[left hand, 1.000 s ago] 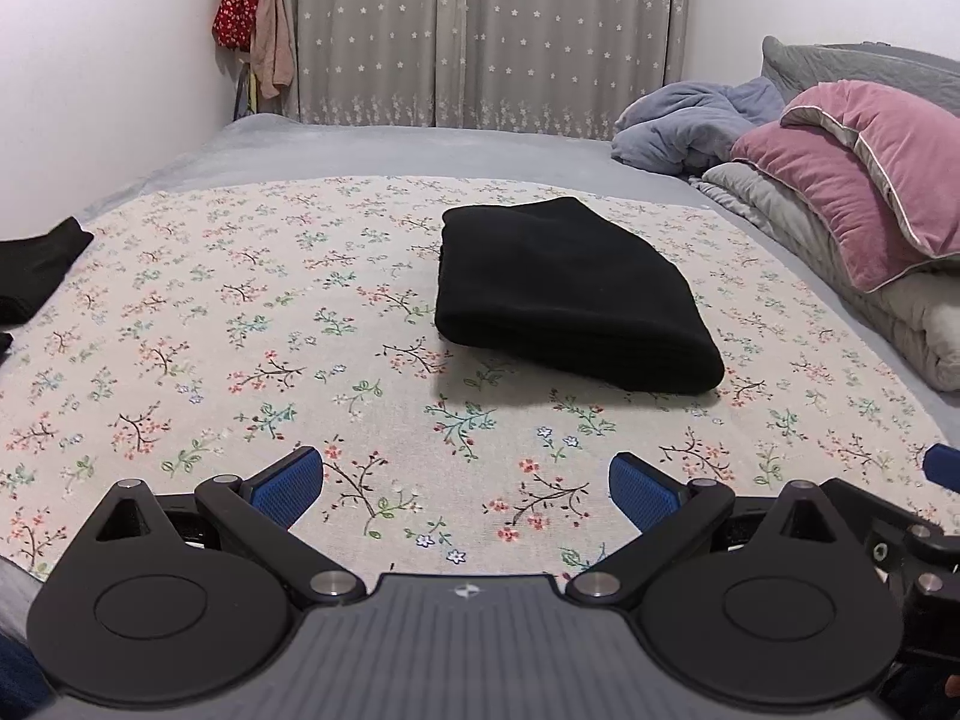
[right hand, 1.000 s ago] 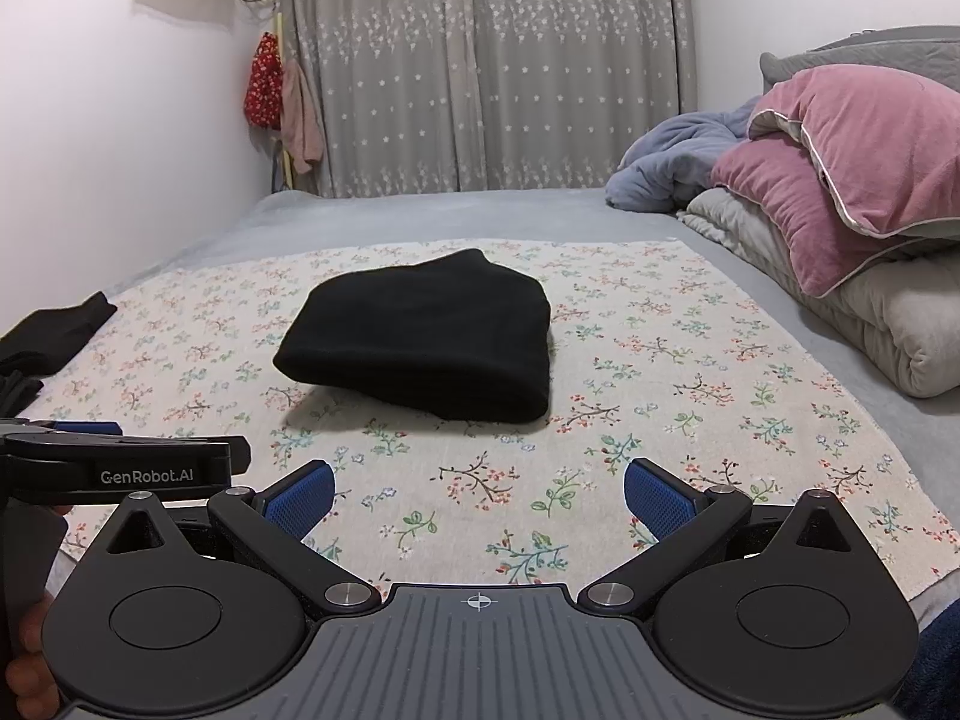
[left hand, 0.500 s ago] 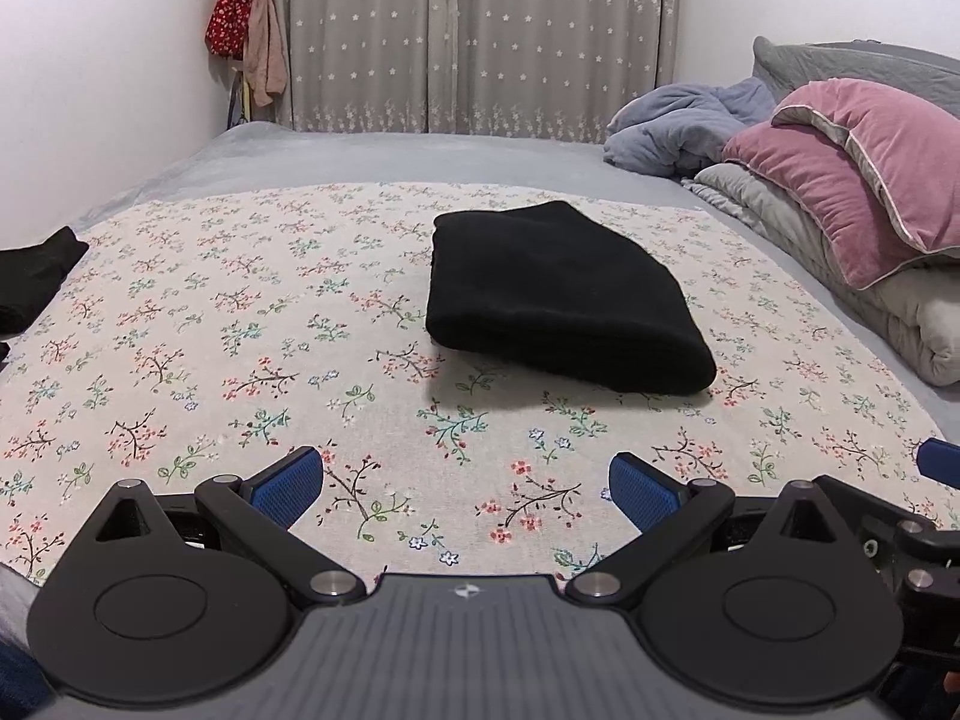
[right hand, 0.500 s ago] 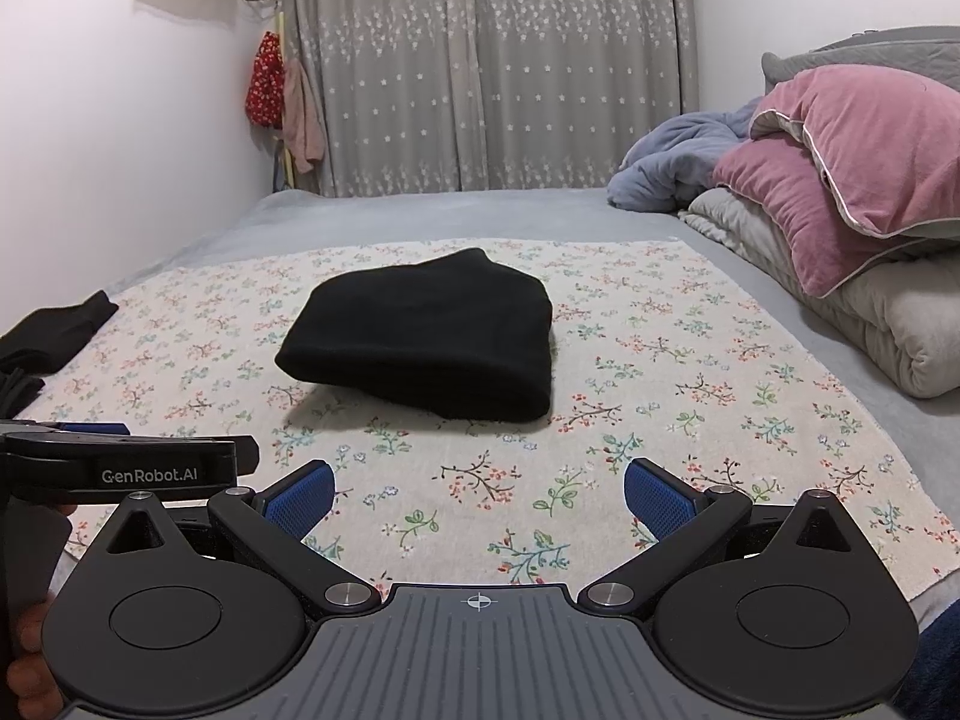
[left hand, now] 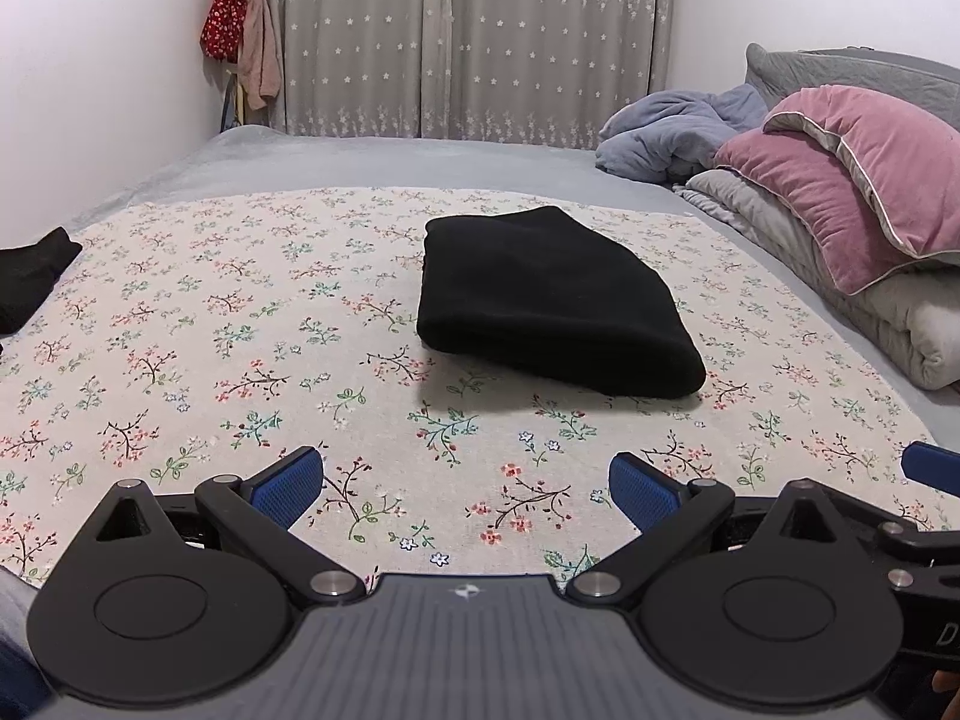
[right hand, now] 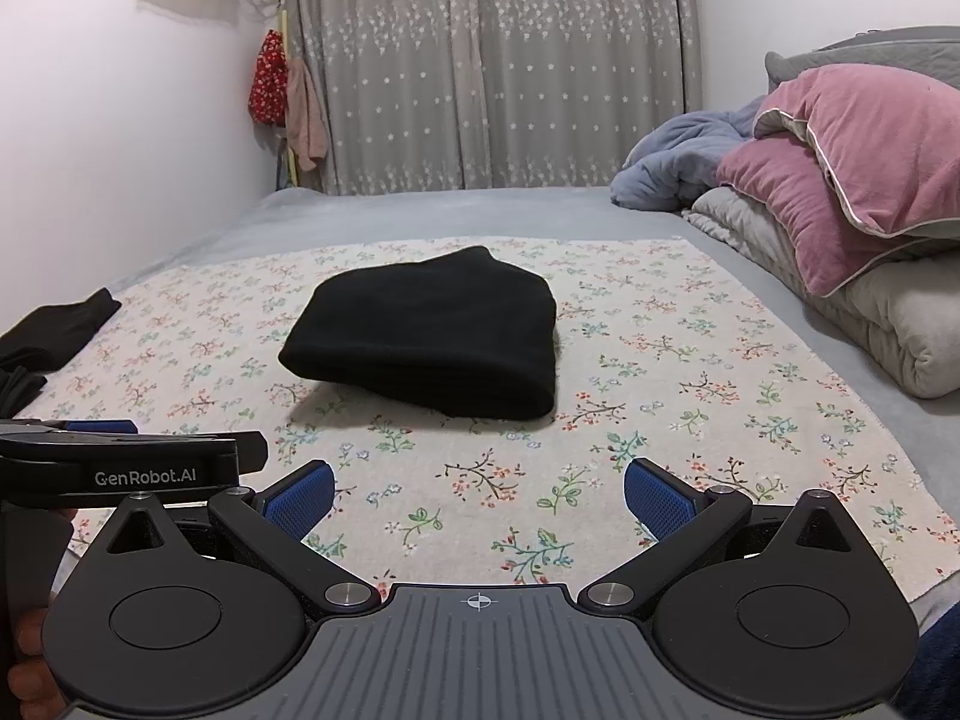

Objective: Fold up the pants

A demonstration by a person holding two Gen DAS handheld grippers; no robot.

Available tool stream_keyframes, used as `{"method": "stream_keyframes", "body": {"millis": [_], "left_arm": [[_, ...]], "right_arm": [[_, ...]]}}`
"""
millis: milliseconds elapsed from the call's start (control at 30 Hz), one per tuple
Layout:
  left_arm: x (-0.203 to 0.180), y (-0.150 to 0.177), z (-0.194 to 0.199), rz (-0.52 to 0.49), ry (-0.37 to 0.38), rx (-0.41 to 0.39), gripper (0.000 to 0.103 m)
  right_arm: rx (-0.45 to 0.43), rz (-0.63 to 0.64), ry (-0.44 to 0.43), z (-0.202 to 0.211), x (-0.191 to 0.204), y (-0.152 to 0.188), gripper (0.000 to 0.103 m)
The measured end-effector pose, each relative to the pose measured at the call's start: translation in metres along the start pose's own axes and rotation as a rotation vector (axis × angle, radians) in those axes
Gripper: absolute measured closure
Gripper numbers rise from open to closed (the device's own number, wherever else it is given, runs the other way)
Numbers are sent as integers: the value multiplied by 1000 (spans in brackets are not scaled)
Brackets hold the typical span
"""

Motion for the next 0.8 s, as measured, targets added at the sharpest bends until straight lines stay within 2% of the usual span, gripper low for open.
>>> {"method": "stream_keyframes", "body": {"millis": [800], "left_arm": [[-1, 2, -2, -4, 0, 23, 0]], "right_arm": [[2, 1, 0, 0, 0, 0, 0]]}}
Point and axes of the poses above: each gripper's, at about its wrist camera, not at the fingertips, and z roughly against the way its jaws point, x to its left, y to its underside, the point moved 5 cm from there along -z, roughly the way its jaws point, and after that the axes turned 7 degrees about -z, right-handed, at the moved point
